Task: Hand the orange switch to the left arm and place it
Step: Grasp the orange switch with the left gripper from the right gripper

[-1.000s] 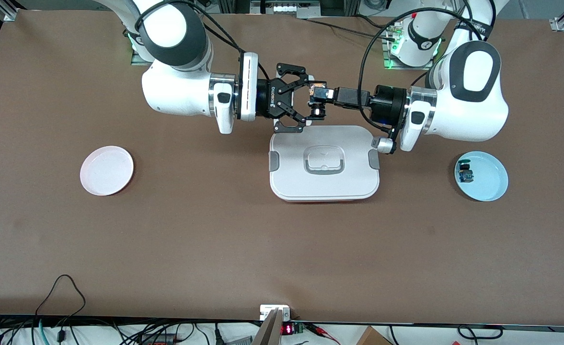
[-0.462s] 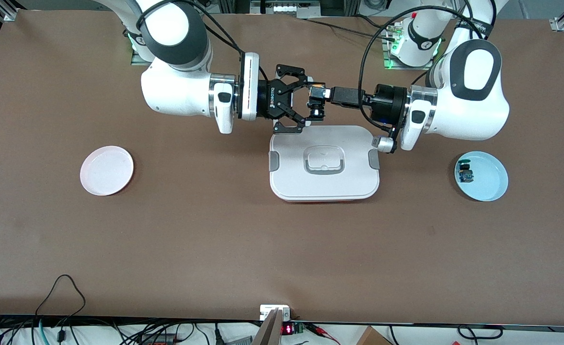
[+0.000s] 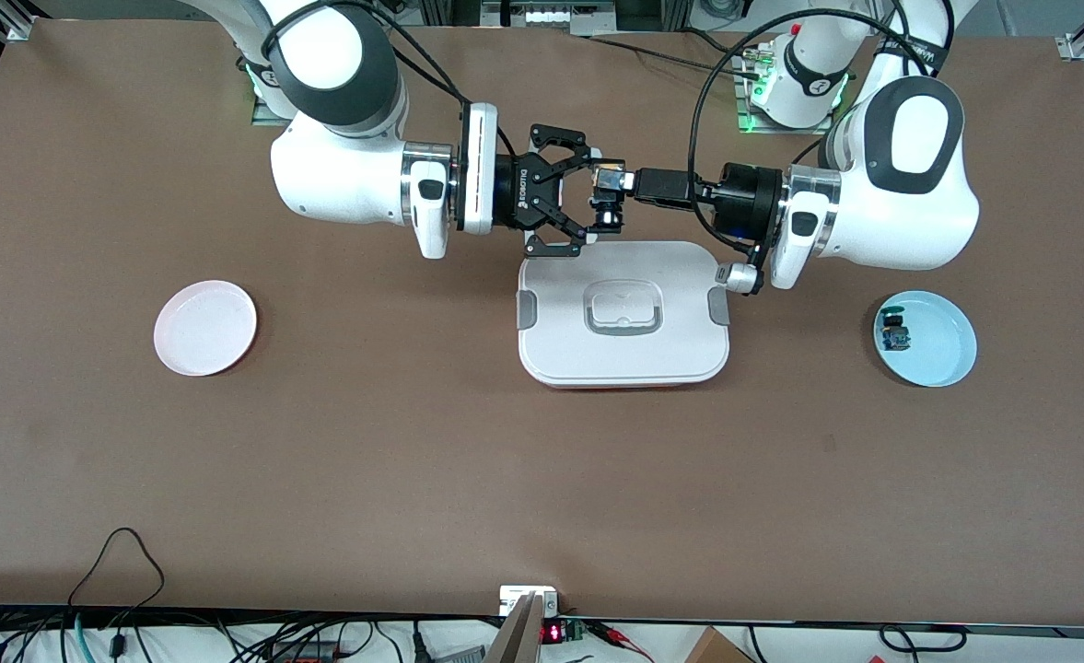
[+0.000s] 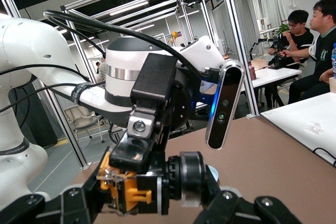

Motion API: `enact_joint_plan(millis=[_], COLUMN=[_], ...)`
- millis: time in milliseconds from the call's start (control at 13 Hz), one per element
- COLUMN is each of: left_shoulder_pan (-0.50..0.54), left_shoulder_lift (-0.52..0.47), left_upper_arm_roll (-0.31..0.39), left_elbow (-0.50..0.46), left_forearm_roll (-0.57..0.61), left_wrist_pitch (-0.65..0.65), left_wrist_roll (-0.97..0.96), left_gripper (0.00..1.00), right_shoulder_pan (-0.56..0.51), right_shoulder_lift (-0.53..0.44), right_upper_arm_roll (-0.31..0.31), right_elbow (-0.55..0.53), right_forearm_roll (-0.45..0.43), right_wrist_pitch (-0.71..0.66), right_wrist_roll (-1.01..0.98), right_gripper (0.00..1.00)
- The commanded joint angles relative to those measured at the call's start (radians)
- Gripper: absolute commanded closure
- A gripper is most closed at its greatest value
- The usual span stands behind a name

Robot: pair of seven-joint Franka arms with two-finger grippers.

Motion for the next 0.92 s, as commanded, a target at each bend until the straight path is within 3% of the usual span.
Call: enact_joint_plan(millis=[0,77,615,846], left_shoulder_pan=[0.013,0.013,0.024,0.113], left_shoulder_lift=[-0.017,-0.018,-0.017,-0.008], left_upper_arm_roll=[0.003,0.003,0.014,0.012], left_elbow=[-0.010,-0.010,-0.007,0.016], left_forearm_roll=[0.004,0.004,0.024,0.192], left_wrist_pitch=[0.004,0.004,-0.003,-0.109], left_wrist_roll=[-0.018,-0.018,-0.023,-0.021], left_gripper=[1.00,1.00,1.00,1.00], right_shoulder_pan=[0.005,0.005,-0.003,-0.020], right_shoulder_lift=[-0.012,-0.015,-0.035,-0.061], right_upper_arm_roll=[-0.001,-0.001,-0.001,-0.032], right_elbow=[-0.015,-0.018,-0.041,-0.082], right_forearm_roll=[-0.008,-0.004,-0.004,-0.013], right_wrist_pitch=[0.007,0.007,0.007,-0.004], right_wrist_roll=[-0.016,0.002,0.044,0.036], right_gripper=[0.90,0.01,0.00,0.00])
